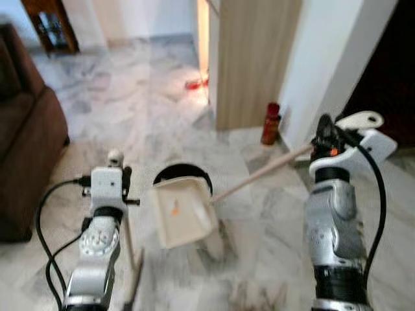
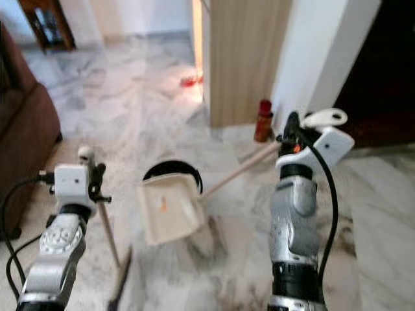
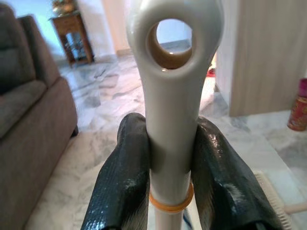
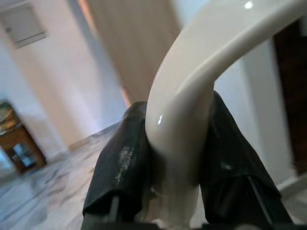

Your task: Sweep floor

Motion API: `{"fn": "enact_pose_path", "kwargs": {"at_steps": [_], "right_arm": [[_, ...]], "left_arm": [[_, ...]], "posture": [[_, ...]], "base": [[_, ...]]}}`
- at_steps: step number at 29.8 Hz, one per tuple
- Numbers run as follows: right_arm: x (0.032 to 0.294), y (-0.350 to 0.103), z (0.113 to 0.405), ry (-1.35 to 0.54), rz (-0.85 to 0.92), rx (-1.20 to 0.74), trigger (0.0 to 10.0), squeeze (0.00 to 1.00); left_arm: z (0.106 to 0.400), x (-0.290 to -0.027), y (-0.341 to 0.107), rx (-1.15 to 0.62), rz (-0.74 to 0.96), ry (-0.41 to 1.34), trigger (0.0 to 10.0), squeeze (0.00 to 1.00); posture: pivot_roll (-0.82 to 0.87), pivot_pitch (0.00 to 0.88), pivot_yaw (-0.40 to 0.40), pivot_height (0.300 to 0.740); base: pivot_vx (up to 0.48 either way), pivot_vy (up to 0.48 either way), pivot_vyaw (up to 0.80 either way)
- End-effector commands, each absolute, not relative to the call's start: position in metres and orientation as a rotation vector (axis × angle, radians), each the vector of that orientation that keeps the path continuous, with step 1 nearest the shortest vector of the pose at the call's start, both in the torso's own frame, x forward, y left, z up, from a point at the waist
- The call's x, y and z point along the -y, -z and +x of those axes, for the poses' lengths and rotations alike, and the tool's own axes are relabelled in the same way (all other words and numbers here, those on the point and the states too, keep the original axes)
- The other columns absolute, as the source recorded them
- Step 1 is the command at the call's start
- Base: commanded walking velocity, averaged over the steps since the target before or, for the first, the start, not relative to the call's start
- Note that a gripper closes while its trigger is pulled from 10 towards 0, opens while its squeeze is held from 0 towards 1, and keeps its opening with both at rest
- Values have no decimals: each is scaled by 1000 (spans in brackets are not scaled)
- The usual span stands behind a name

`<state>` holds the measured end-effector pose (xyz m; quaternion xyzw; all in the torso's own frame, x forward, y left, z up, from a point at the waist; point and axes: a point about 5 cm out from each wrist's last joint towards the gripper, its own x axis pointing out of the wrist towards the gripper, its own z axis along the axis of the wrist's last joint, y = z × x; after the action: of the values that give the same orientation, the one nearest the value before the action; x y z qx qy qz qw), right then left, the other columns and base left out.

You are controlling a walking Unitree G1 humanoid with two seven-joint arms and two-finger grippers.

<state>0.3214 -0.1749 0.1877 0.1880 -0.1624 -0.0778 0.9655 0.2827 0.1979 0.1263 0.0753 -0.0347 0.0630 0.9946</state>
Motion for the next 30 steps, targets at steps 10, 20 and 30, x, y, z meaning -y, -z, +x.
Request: {"fn": "enact_pose_path", "kwargs": {"at_steps": [10, 20, 30], "right_arm": [[167, -208, 320, 100, 439, 436, 10000, 0], [165, -210, 323, 89, 487, 439, 10000, 0], [165, -214, 323, 82, 495, 445, 10000, 0]], "left_arm": [[283, -199, -136, 112, 183, -125, 10000, 0], [284, -198, -137, 119, 183, -135, 10000, 0], [284, -198, -137, 121, 180, -138, 10000, 0]], "posture": [[55, 0, 19, 740], [68, 0, 12, 740], [64, 0, 12, 740]], "base": [[429, 0, 205], [429, 0, 0], [427, 0, 0]]}}
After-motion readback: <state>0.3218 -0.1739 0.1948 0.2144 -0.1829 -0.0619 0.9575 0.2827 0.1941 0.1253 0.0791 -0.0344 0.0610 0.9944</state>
